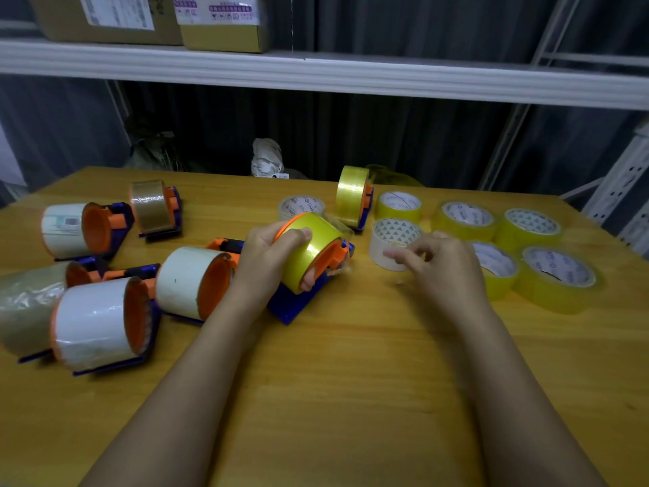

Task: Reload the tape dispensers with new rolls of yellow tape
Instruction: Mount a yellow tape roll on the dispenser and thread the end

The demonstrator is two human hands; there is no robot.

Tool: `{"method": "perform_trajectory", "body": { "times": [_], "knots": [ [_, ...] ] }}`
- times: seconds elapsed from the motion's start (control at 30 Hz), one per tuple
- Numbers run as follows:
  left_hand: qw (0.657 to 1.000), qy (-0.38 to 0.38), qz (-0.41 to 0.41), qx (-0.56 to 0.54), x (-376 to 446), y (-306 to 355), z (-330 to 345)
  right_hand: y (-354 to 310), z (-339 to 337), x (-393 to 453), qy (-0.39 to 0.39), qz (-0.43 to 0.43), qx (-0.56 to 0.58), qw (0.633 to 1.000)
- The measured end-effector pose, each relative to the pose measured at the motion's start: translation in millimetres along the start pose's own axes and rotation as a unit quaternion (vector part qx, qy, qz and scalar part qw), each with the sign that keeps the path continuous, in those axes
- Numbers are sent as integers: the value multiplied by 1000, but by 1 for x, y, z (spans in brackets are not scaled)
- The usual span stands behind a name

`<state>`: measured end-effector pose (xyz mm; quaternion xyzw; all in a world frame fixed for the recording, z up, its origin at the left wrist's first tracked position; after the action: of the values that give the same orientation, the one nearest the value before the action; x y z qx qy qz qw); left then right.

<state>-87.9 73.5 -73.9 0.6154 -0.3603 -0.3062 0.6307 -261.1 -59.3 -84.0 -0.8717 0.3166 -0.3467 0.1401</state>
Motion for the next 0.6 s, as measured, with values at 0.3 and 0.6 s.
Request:
{"method": "perform_trajectory", "body": {
  "times": [0.3,0.6],
  "knots": [
    [1000,-11,-3,-1,0,-1,0,3,7,-2,6,44,179,983],
    [1000,-21,-5,-2,1,-3,-1,-3,3,0,-24,-27,45,998]
  ]
}}
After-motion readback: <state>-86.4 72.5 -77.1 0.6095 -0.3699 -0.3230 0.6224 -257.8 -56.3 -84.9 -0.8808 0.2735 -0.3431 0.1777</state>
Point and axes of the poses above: each hand's wrist, its own x-axis towards the middle knuckle, its own z-axis out of the palm, y = z × x, the point moved 5 cm from there along x, towards the middle knuckle, and after that the axes turned 14 degrees about -z, right-handed, at the moved point
